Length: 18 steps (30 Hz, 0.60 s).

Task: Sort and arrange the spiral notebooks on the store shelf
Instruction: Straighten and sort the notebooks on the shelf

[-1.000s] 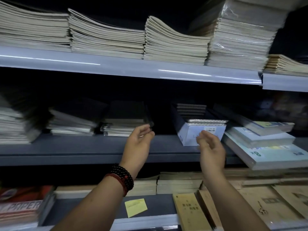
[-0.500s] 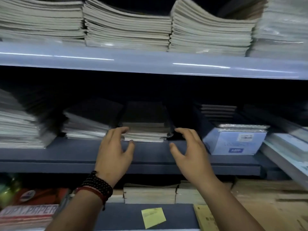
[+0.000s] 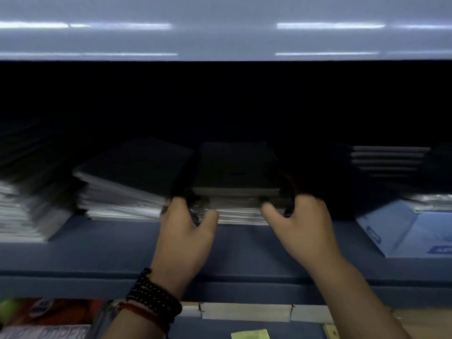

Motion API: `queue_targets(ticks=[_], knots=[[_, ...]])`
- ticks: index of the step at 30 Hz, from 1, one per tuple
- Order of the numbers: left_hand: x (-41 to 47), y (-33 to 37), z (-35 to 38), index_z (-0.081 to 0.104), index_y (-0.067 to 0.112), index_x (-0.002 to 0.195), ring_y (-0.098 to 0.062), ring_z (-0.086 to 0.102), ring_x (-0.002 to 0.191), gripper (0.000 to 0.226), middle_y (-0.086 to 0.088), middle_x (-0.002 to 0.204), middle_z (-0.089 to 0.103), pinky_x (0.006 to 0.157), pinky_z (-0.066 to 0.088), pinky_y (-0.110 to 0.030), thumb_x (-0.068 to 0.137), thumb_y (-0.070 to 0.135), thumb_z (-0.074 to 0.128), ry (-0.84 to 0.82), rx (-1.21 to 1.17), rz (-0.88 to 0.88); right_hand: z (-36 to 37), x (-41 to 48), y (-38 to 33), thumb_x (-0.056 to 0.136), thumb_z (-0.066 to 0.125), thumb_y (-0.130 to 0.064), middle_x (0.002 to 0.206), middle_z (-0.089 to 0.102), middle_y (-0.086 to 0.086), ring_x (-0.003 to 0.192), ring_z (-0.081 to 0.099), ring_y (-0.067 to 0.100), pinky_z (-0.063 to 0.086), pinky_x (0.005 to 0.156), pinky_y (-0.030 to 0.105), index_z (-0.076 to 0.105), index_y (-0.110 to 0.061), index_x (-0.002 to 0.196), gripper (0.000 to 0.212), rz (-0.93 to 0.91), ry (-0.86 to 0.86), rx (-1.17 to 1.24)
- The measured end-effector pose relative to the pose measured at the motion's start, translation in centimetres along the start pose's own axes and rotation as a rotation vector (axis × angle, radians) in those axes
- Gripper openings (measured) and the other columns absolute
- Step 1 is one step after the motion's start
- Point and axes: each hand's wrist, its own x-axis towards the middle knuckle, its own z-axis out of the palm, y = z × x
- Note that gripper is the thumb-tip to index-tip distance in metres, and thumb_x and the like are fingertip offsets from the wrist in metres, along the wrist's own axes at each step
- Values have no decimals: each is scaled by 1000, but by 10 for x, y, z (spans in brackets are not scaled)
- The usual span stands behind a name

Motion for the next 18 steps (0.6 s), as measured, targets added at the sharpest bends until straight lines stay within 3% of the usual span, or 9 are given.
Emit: queue_targets(ticks=[2, 5, 7, 9, 10, 11, 13, 15, 18], knots=[[7, 1, 3, 59, 8, 95, -13, 56, 70, 17, -1, 79, 62, 54, 43, -13, 89, 19, 70, -45, -137, -42, 2, 6, 1, 81, 71, -32, 43, 46, -12, 41, 46, 7, 30, 38, 14, 46, -27, 61, 32, 44, -24, 59], [17, -1, 9, 66, 6, 95, -18, 56, 77, 24, 0, 78, 62, 66, 48, -27, 83, 28, 70, -70, -407, -146, 6, 7, 5, 79, 73, -34, 47, 53, -15, 45, 50, 6, 35, 41, 13, 53, -27, 71, 22, 29, -27, 59], [20, 6, 11, 72, 19, 100, -25, 58, 89, 36, -6, 98, 69, 85, 50, -42, 80, 48, 65, 5, -626, -244, 7, 7, 4, 79, 73, -40, 58, 62, -16, 57, 60, 2, 43, 49, 13, 58, -34, 83, 17, -24, -32, 62], [20, 14, 12, 67, 14, 117, -33, 62, 108, 49, -11, 117, 67, 101, 47, -50, 87, 52, 61, 61, -698, -299, 5, 4, 2, 79, 71, -49, 77, 68, -21, 76, 64, -2, 50, 62, 11, 58, -45, 98, 23, -85, -23, 94], [19, 18, 12, 63, 8, 115, -31, 57, 113, 38, -5, 113, 66, 97, 49, -43, 95, 40, 58, 105, -704, -299, 4, 3, 1, 81, 68, -52, 77, 68, -19, 76, 64, 0, 51, 61, 14, 59, -44, 98, 21, -95, -10, 118], [20, 17, 14, 61, 8, 103, -20, 61, 90, 19, -1, 98, 64, 84, 49, -33, 98, 26, 56, 125, -712, -289, 3, 3, 0, 82, 64, -53, 71, 66, -16, 68, 63, 5, 50, 55, 19, 61, -40, 90, 16, -95, 16, 151], [18, 17, 15, 55, 9, 83, -18, 45, 80, 14, -4, 84, 53, 67, 39, -32, 97, 12, 55, 120, -696, -305, 3, 3, 4, 86, 65, -40, 54, 57, -12, 50, 54, 9, 39, 44, 21, 58, -32, 63, 25, -58, 82, 236], [18, 17, 12, 51, 12, 77, -21, 42, 79, 20, -7, 83, 45, 66, 35, -33, 93, 11, 62, 113, -684, -324, 2, 3, 7, 88, 67, -21, 46, 48, -13, 45, 47, 7, 32, 43, 15, 51, -27, 50, 42, 8, 118, 291], [14, 21, 3, 60, 8, 77, -20, 58, 81, 19, -7, 81, 62, 75, 44, -34, 88, 16, 73, 59, -695, -305, 1, 0, 9, 87, 68, -15, 52, 51, -9, 52, 50, 5, 39, 50, 18, 55, -19, 55, 35, 29, 157, 352]])
